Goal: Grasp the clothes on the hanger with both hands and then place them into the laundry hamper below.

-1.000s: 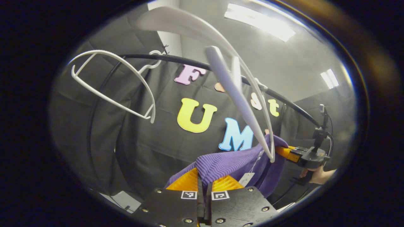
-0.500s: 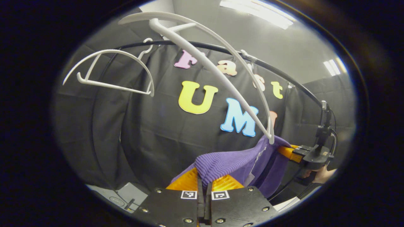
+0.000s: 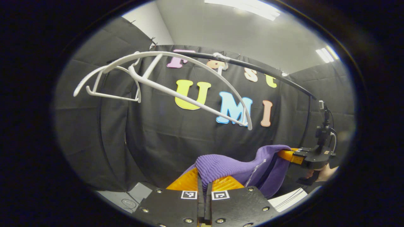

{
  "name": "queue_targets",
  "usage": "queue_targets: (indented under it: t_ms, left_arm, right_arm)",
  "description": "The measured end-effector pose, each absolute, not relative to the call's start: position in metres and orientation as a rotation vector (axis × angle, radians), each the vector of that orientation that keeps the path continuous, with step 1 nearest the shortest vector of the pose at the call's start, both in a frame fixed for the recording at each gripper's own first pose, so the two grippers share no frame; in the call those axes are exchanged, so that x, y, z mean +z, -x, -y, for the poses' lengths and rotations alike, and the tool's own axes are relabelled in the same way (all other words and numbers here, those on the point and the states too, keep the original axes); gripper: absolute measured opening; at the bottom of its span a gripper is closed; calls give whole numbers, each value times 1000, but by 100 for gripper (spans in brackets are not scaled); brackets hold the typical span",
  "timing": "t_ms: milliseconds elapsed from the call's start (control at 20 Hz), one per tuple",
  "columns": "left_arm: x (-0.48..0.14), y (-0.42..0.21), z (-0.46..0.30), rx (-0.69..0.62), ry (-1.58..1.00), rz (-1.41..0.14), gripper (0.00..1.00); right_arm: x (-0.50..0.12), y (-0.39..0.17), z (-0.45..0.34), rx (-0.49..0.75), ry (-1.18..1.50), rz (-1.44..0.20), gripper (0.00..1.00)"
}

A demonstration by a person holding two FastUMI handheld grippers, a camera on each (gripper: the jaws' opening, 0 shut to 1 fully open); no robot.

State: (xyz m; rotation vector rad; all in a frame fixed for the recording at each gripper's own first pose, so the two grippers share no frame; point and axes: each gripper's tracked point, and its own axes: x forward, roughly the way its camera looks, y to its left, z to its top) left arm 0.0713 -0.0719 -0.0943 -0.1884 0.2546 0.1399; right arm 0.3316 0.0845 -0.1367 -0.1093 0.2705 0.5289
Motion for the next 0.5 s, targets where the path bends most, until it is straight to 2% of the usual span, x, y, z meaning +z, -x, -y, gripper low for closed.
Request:
queue_targets:
  t_ms: [150, 400, 450, 500]
  left_arm:
    - [-92, -33, 69, 100, 184, -283, 1]
    - [-130, 21, 64, 7, 187, -367, 2]
    - [-140, 31, 63, -10, 191, -381, 7]
    - [-151, 39, 62, -25, 199, -399, 7]
  right_arm:
    - [-127, -285, -89, 522, 53, -313, 1]
    - [-142, -196, -112, 498, 3, -440, 1]
    - [-144, -178, -119, 499, 11, -444, 1]
    - [-148, -163, -123, 495, 34, -447, 1]
